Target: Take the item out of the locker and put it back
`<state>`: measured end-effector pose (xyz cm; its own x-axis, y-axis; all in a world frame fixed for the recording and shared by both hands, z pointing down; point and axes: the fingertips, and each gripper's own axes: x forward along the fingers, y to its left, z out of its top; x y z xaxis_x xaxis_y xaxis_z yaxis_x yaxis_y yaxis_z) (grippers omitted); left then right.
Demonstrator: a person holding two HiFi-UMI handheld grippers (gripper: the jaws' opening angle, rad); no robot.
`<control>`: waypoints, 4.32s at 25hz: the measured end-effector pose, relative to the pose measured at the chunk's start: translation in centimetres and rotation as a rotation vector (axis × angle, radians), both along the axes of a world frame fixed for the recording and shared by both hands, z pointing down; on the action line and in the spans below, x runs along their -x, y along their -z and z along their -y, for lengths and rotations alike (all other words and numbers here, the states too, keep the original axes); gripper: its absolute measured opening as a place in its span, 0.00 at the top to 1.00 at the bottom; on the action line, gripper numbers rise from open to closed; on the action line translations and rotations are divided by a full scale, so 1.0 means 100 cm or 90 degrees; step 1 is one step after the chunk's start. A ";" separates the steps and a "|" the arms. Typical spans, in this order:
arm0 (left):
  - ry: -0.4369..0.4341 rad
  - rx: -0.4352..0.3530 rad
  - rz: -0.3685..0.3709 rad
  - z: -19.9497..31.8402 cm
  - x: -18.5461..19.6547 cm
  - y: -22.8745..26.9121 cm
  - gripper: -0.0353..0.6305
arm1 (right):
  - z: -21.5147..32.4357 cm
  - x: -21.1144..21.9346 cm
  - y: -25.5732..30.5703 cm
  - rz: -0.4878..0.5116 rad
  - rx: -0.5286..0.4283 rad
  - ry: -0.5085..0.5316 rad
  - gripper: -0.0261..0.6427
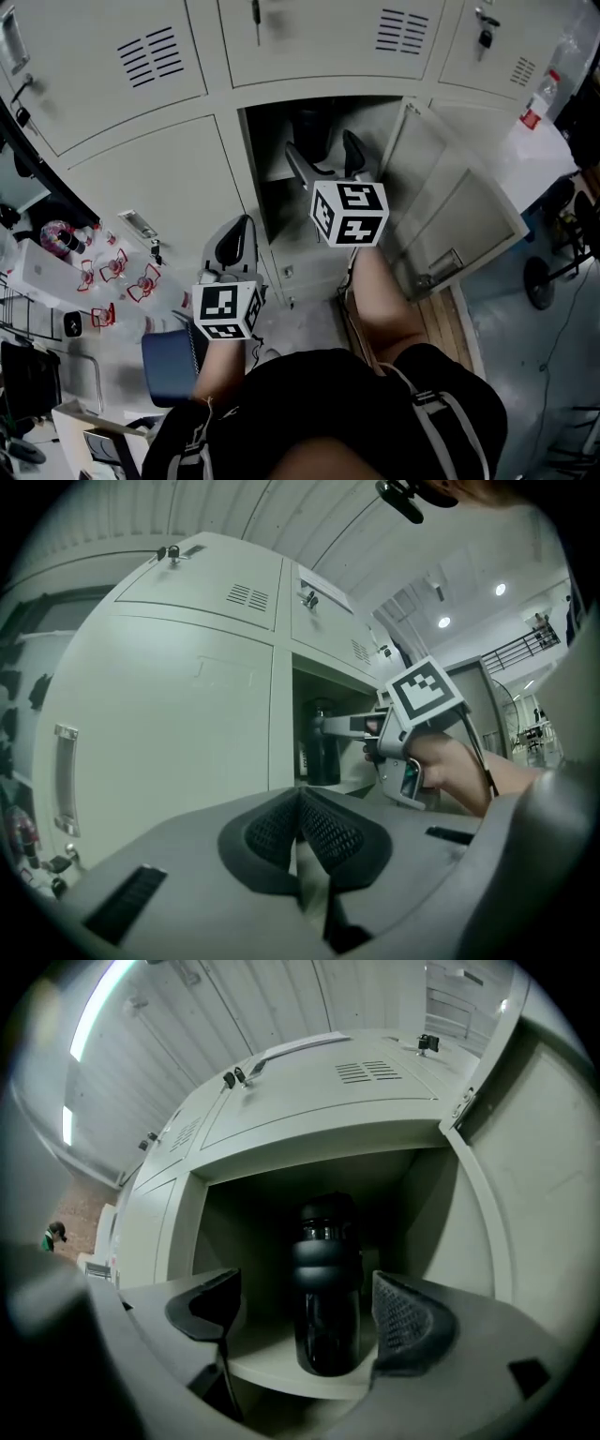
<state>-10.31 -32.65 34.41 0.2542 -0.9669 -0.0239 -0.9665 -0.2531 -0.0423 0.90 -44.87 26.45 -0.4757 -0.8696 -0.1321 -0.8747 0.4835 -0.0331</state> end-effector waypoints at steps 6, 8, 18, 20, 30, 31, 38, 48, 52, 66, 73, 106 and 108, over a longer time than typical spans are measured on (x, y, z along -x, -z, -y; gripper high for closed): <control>0.016 0.001 0.001 -0.004 0.016 -0.001 0.93 | 0.035 0.008 0.012 -0.011 0.010 -0.018 0.29; 0.021 0.000 0.001 -0.007 0.021 0.000 0.93 | 0.047 0.012 0.008 -0.019 0.024 -0.024 0.29; 0.045 -0.002 -0.004 -0.013 0.049 -0.002 0.93 | 0.083 0.021 -0.011 -0.074 0.068 -0.078 0.29; 0.045 -0.006 -0.004 -0.013 0.053 0.000 0.93 | 0.089 0.021 -0.011 -0.071 0.077 -0.083 0.30; 0.034 -0.019 -0.004 -0.011 0.060 0.008 0.93 | 0.088 0.021 -0.013 -0.071 0.109 -0.075 0.29; 0.032 -0.019 -0.006 -0.010 0.059 0.008 0.93 | 0.085 0.021 -0.012 -0.070 0.118 -0.071 0.29; 0.009 -0.015 -0.011 -0.006 0.051 0.005 0.93 | 0.060 0.010 -0.011 -0.089 0.154 -0.073 0.29; -0.039 -0.007 -0.023 -0.002 0.024 -0.003 0.93 | 0.021 -0.025 -0.021 -0.111 0.182 -0.092 0.29; -0.062 -0.005 -0.024 0.001 0.009 -0.004 0.93 | 0.003 -0.040 -0.028 -0.116 0.164 -0.101 0.29; -0.145 0.019 -0.015 -0.004 -0.052 -0.016 0.93 | -0.089 -0.085 -0.065 -0.058 0.097 -0.103 0.29; -0.173 0.031 -0.005 -0.017 -0.074 -0.023 0.93 | -0.124 -0.098 -0.096 -0.049 0.102 -0.103 0.29; -0.071 -0.005 -0.005 -0.018 -0.007 0.002 0.93 | -0.046 -0.017 -0.047 0.111 0.147 0.040 0.29; -0.063 -0.007 -0.006 -0.016 -0.002 0.003 0.93 | -0.031 -0.014 -0.041 0.115 0.158 0.032 0.29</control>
